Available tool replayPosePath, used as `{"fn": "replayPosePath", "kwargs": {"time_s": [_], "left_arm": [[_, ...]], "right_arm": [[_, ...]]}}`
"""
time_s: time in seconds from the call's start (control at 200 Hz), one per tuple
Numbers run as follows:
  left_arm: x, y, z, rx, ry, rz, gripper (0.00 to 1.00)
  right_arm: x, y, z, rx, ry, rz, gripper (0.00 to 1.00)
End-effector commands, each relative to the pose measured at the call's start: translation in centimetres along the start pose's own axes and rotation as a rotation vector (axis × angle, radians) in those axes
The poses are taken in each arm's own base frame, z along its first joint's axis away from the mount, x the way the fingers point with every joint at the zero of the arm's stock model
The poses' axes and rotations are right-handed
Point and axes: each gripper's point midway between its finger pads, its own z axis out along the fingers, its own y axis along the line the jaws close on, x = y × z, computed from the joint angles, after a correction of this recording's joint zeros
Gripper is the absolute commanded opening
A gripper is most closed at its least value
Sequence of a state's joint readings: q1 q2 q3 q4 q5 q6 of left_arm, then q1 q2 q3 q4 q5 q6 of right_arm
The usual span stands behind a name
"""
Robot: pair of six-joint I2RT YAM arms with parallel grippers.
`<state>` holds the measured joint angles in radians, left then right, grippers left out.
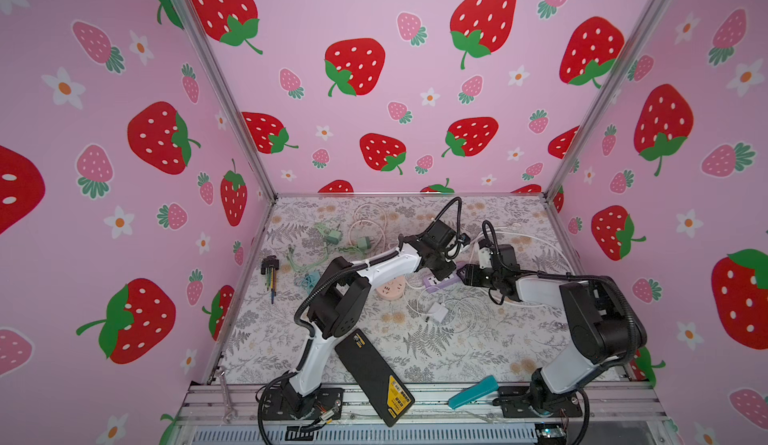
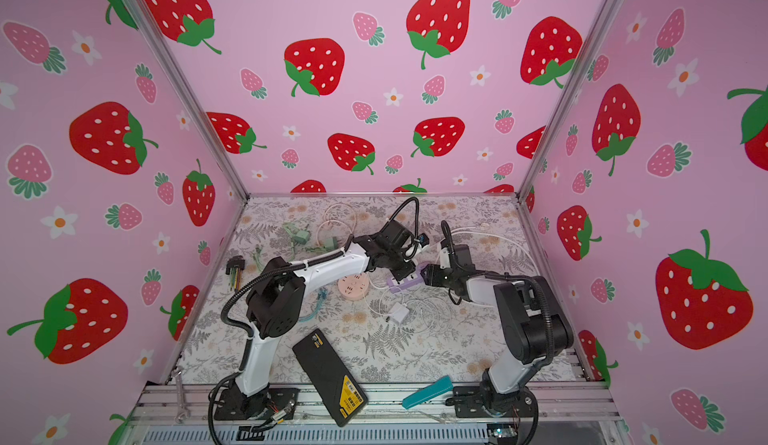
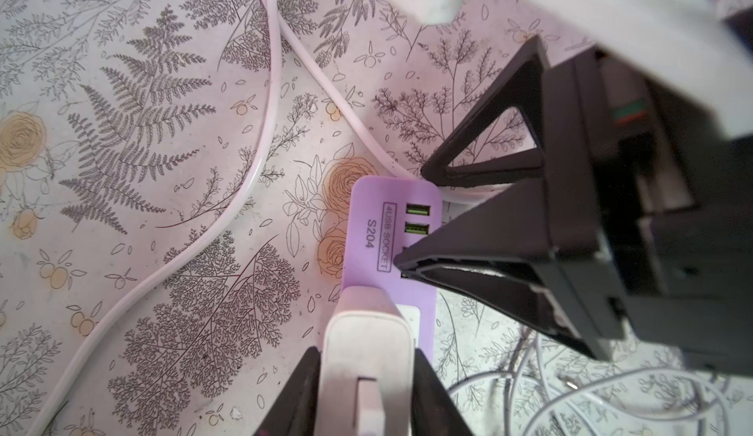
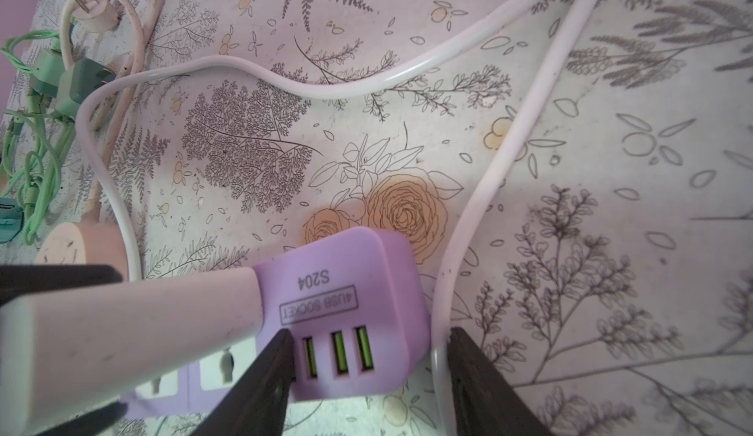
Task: Pull the plug off the socket
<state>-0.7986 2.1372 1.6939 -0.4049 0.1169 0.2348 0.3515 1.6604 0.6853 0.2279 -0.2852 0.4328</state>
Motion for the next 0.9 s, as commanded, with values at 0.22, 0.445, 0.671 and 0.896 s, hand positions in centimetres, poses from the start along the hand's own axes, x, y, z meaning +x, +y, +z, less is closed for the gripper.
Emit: {"fn": "replayPosePath", "kwargs": {"time_s": [0.22, 0.445, 0.671, 0.896], "left_arm": [[-0.7, 0.1, 0.0, 0.01, -0.009, 0.012, 0.23], [-1.4, -0.3, -0.3, 0.062, -0.033, -0.019, 0.2], [-2.1, -0.2, -1.3, 0.144, -0.073, -0.089, 0.13], [-2.3, 0.1, -1.8, 0.161, -0.081, -0.096, 0.12]], "right_arm": [[7.1, -5.3, 0.7, 0.214, 0.216, 0.051, 0.61], [7.1, -5.3, 0.8, 0.215, 0.219, 0.052, 0.61], [7.2, -5.4, 0.8, 0.216, 0.221, 0.052, 0.61], [7.2, -5.3, 0.9, 0.216, 0.222, 0.052, 0.61]]}}
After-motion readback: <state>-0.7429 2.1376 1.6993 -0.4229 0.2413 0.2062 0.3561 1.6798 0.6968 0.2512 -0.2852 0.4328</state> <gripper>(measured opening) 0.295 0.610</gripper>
